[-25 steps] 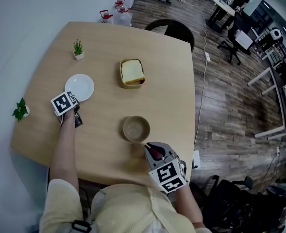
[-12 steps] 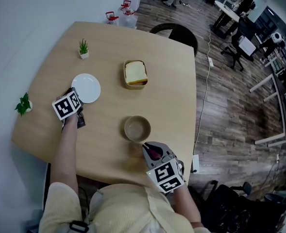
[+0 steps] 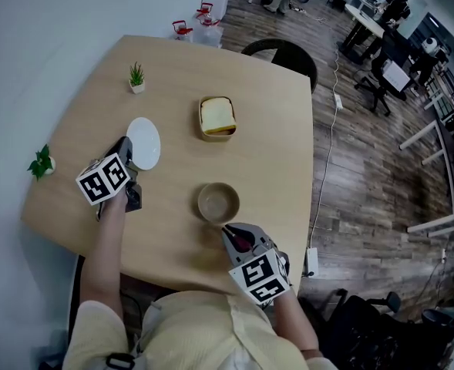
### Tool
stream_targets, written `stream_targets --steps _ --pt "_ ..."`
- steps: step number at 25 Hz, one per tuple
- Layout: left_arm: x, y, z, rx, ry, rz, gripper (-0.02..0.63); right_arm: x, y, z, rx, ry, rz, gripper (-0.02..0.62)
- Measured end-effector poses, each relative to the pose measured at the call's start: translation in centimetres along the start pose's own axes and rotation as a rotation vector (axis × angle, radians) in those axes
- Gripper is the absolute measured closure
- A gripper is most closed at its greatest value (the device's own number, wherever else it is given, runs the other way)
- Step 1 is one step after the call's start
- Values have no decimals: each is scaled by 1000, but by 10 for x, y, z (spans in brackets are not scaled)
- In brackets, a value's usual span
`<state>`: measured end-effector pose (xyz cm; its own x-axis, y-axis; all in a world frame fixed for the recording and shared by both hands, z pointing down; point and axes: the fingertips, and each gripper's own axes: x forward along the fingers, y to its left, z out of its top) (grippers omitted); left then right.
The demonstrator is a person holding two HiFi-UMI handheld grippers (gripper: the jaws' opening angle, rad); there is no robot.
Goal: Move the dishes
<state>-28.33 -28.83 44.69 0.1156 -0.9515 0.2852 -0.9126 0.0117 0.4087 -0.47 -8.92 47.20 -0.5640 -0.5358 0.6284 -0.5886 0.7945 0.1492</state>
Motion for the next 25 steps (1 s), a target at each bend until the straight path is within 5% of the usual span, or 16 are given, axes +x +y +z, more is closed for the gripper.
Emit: stream_targets --steps 14,25 --pt "-73 -54 -22 -96 20 -191 581 -4 3 1 -20 -12 18 561" --pt "-133 -64 -62 -178 76 -214 581 -9 1 -3 -24 -9 13 561"
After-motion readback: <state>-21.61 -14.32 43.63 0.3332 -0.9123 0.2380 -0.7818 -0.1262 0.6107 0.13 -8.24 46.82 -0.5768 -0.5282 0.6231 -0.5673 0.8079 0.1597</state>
